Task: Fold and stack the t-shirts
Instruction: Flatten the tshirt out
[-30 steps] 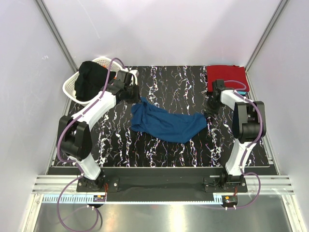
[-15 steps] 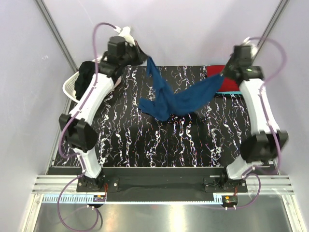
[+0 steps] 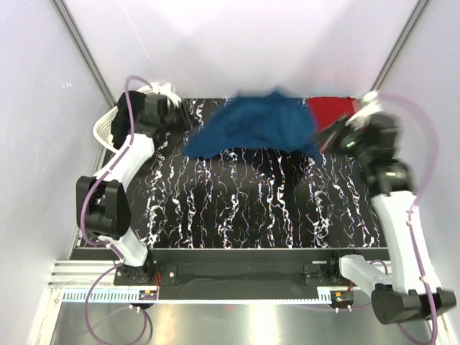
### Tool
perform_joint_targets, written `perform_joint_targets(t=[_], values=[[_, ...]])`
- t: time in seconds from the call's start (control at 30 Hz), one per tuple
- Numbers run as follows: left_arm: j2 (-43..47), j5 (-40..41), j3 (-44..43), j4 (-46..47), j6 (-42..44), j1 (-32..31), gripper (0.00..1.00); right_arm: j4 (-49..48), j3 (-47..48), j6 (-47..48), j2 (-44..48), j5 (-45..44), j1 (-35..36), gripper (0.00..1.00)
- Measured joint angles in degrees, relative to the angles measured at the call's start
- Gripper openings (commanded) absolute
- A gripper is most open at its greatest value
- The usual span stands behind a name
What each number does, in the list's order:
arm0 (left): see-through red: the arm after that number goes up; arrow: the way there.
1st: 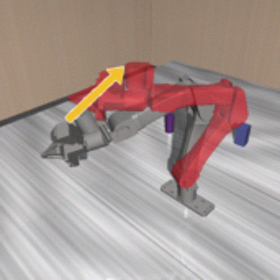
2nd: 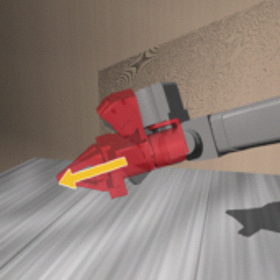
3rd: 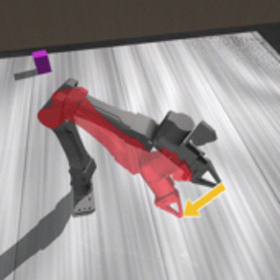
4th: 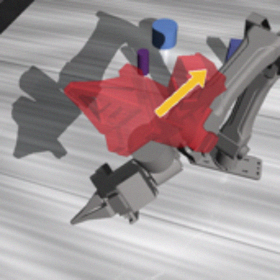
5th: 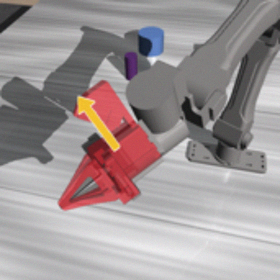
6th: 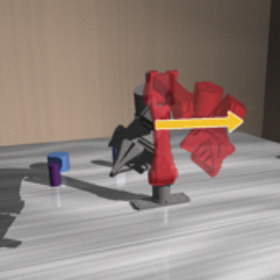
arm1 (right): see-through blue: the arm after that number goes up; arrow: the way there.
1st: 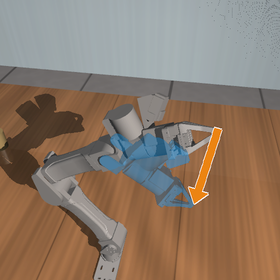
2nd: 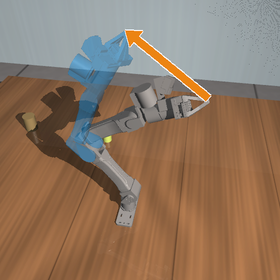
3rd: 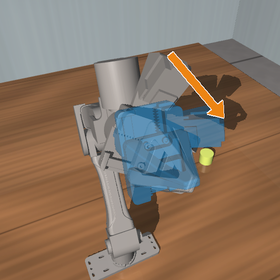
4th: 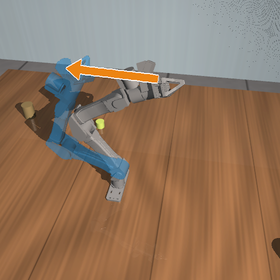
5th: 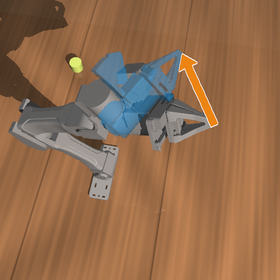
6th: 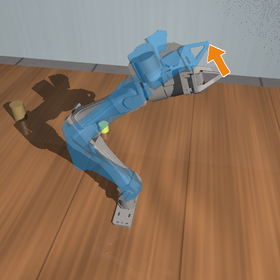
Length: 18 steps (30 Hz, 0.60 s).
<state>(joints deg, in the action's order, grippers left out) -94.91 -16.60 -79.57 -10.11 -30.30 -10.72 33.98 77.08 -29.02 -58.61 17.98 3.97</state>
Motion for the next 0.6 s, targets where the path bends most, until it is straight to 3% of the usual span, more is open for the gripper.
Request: perform_joint_targets(t=[0.17,0.4,0.5,0.53,0.57,0.6], values=[[1.90,1.14,10.36,-6.91,1.92,-1.44,0.45,-1.22,-22.16,-2.64,-1.62,6.14,10.12,0.00],[17.05,0.98,22.84,-8.79,3.10,-9.53,0.56,-5.05,-30.93,-5.55,-4.59,8.13,16.50,0.01],[23.52,-1.33,29.18,-5.18,1.60,-13.00,0.57,-8.31,-30.97,-6.75,-5.66,7.58,19.91,0.17],[25.20,-1.68,31.34,-4.17,0.98,-14.16,0.57,-9.20,-30.97,-7.17,-6.05,7.52,21.05,0.25],[26.58,-1.84,33.44,-3.30,0.31,-15.43,0.58,-9.79,-30.97,-7.69,-6.51,7.39,22.05,0.40],[27.50,-1.84,35.23,-2.71,-0.17,-16.87,0.58,-10.14,-30.97,-8.35,-6.78,7.06,22.75,0.45]])
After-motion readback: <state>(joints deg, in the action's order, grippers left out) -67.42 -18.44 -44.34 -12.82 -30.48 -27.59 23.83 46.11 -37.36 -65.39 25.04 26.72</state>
